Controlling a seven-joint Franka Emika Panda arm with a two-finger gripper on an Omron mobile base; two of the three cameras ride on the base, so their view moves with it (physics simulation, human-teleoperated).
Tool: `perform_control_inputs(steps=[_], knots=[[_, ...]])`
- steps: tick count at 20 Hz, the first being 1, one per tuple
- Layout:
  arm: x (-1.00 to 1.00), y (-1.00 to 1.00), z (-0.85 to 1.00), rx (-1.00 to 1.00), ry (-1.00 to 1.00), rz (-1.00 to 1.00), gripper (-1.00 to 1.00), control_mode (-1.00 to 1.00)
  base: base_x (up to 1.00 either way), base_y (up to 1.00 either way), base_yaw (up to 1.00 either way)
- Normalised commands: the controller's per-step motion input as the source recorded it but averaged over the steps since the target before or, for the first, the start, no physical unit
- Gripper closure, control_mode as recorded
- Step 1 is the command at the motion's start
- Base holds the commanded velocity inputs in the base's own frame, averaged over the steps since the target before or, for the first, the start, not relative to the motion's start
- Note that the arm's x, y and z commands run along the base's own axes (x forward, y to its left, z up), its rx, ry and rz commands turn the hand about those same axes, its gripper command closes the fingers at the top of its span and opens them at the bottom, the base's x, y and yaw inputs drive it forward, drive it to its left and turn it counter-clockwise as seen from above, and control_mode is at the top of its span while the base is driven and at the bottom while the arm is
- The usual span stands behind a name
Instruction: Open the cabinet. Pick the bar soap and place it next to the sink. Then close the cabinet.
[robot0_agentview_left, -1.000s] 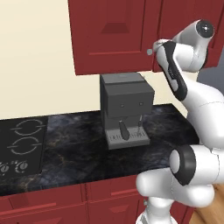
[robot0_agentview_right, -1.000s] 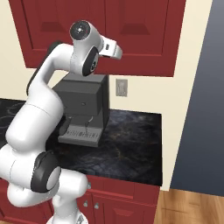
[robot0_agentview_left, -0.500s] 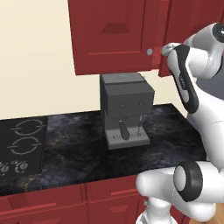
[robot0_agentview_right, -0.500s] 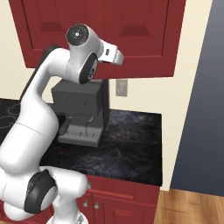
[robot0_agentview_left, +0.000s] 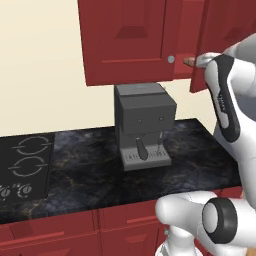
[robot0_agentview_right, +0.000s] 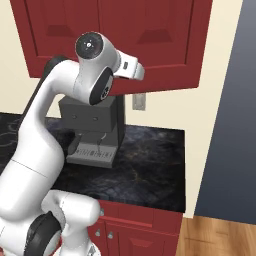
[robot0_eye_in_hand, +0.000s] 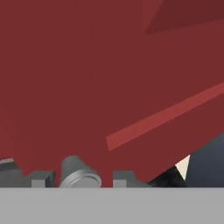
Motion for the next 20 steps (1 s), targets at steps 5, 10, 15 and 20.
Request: perform_control_inputs(steps=[5, 10, 15, 20], knots=[[-0.59, -0.80, 0.00, 0.02, -0.02, 0.00, 1.00, -1.00, 0.00, 0.00, 0.00], [-0.55, -0.74, 0.00, 0.01, -0.01, 0.00, 1.00, -1.00, 0.00, 0.00, 0.00], [-0.35, -0.57, 0.00, 0.00, 0.00, 0.00, 1.00, -1.00, 0.00, 0.00, 0.00], [-0.17, -0.61, 0.00, 0.00, 0.00, 0.00, 1.00, -1.00, 0.00, 0.00, 0.00]])
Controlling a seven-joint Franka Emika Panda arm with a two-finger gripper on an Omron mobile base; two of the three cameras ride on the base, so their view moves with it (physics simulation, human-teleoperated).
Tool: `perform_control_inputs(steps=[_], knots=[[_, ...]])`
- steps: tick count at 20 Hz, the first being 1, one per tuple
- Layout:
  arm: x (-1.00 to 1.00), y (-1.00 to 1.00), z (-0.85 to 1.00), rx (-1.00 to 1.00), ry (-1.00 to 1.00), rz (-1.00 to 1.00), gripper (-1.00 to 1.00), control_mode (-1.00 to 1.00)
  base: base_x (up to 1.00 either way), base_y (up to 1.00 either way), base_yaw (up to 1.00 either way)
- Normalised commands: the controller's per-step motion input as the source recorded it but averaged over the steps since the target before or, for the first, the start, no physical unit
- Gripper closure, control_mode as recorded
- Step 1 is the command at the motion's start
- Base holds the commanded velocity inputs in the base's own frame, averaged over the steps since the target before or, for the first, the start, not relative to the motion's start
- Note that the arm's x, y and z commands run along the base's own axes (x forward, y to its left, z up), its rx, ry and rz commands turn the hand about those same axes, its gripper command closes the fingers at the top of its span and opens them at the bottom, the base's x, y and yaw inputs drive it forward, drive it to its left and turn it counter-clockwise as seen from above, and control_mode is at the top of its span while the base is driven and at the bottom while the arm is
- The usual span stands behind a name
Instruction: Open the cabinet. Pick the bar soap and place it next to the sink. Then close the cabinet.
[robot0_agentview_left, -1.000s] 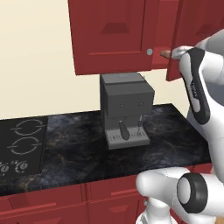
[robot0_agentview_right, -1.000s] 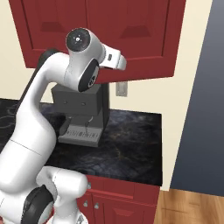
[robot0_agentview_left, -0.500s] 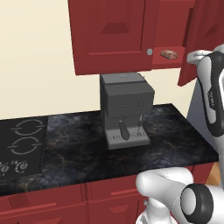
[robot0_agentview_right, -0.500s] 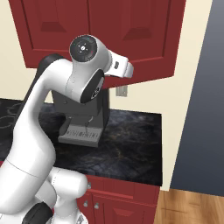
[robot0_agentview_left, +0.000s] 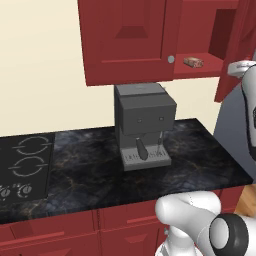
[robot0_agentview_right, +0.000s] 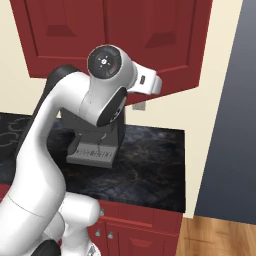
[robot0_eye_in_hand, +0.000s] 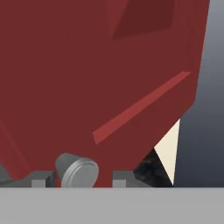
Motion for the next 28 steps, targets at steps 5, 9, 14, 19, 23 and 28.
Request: perform_control_inputs(steps=[5, 9, 14, 19, 23, 28], knots=[[-0.16, -0.55, 0.00, 0.00, 0.00, 0.00, 1.00, -1.00, 0.00, 0.00, 0.00], [-0.03, -0.67, 0.00, 0.00, 0.00, 0.00, 1.00, -1.00, 0.00, 0.00, 0.00], [0.06, -0.26, 0.00, 0.01, 0.00, -0.06, -1.00, -1.00, 0.00, 0.00, 0.00], [-0.16, 0.02, 0.02, 0.00, 0.00, 0.00, -1.00, -1.00, 0.00, 0.00, 0.00], [-0.63, 0.25, 0.25, 0.00, -0.03, 0.02, -1.00, -1.00, 0.00, 0.00, 0.00], [-0.60, 0.44, 0.44, 0.00, -0.05, 0.04, -1.00, -1.00, 0.00, 0.00, 0.00]])
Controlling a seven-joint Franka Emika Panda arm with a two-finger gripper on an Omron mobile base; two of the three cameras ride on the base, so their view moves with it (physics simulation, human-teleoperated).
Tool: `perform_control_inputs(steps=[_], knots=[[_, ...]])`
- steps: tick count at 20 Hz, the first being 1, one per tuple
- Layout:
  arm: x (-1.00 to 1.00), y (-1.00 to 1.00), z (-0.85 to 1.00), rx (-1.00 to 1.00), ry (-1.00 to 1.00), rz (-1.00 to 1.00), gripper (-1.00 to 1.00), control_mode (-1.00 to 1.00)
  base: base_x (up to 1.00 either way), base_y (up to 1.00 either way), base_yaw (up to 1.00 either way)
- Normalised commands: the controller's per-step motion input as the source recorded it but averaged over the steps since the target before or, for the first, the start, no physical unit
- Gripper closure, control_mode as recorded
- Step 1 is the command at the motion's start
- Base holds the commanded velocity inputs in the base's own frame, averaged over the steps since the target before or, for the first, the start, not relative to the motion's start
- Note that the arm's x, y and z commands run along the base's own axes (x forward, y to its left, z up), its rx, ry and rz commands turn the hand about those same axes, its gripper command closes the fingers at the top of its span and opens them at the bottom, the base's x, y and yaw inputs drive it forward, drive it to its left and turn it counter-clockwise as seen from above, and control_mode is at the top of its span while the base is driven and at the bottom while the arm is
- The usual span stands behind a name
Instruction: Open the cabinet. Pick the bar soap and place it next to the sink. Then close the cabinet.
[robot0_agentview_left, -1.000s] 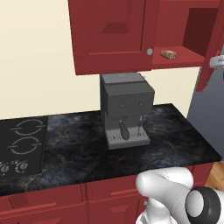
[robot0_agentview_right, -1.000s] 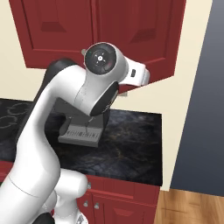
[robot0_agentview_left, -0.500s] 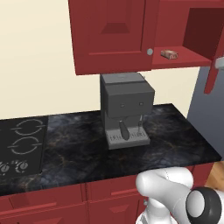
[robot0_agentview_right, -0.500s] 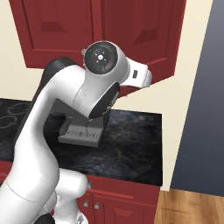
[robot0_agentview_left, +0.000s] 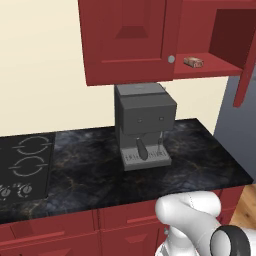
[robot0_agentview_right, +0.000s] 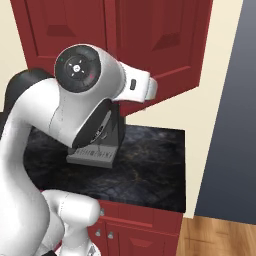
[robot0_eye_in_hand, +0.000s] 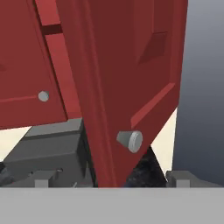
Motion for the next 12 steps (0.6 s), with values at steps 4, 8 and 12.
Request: perform_control_inputs(steps=[4, 8, 12], knots=[[-0.12, 0.88, 0.04, -0.09, -0.04, 0.01, -1.00, -1.00, 0.00, 0.00, 0.00], [0.27, 1.00, -0.23, -0.20, -0.07, 0.00, -1.00, -1.00, 0.00, 0.00, 0.00], [0.48, 0.96, -0.12, -0.25, -0.15, 0.00, -1.00, -1.00, 0.00, 0.00, 0.00]])
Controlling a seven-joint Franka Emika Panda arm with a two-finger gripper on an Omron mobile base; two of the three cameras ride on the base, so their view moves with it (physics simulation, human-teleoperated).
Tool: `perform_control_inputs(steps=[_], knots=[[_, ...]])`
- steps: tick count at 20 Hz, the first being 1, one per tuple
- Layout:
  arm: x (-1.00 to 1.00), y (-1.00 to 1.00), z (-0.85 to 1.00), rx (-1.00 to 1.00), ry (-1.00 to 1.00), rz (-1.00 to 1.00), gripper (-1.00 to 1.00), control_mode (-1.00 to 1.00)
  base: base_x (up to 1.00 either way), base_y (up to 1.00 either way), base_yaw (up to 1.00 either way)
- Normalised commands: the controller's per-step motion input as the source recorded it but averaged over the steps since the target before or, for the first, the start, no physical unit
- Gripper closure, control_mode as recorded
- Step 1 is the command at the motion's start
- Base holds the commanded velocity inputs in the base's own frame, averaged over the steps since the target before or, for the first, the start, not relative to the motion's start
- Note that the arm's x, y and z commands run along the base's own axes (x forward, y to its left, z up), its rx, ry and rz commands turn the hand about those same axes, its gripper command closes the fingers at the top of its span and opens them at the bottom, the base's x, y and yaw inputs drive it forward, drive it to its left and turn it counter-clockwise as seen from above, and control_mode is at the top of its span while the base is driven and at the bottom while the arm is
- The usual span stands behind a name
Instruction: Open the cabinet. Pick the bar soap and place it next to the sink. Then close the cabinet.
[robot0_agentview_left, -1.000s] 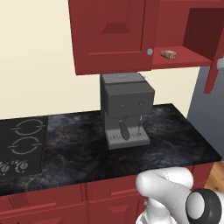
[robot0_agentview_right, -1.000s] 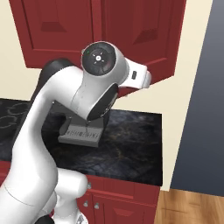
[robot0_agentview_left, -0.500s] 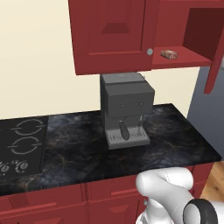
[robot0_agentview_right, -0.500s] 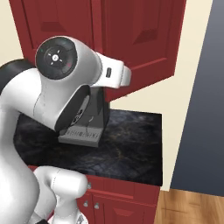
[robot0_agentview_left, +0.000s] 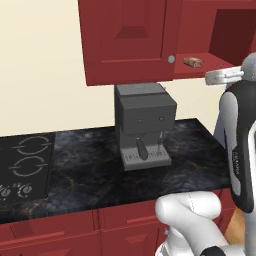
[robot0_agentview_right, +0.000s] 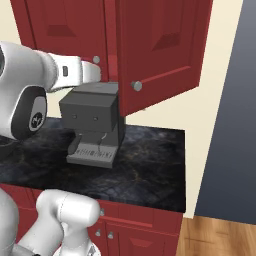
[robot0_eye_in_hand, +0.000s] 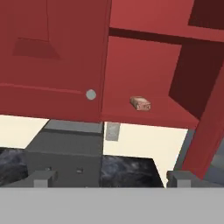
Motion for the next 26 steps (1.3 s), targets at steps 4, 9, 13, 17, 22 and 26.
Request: perform_control_inputs(steps=[4, 9, 13, 17, 22, 26], knots=[[0.73, 0.36, -0.25, -0.43, -0.16, -0.06, -1.00, -1.00, 0.00, 0.00, 0.00], [0.80, 0.14, -0.29, -0.52, -0.03, -0.14, -1.00, -1.00, 0.00, 0.00, 0.00], [0.43, -0.13, 0.00, -0.45, 0.00, -0.20, -1.00, -1.00, 0.00, 0.00, 0.00], [0.23, -0.09, 0.00, -0.37, 0.09, -0.23, -1.00, -1.00, 0.00, 0.00, 0.00], [0.09, -0.08, 0.13, -0.25, 0.25, -0.26, -1.00, -1.00, 0.00, 0.00, 0.00], [0.15, -0.31, 0.19, -0.12, 0.21, -0.25, -1.00, -1.00, 0.00, 0.00, 0.00]])
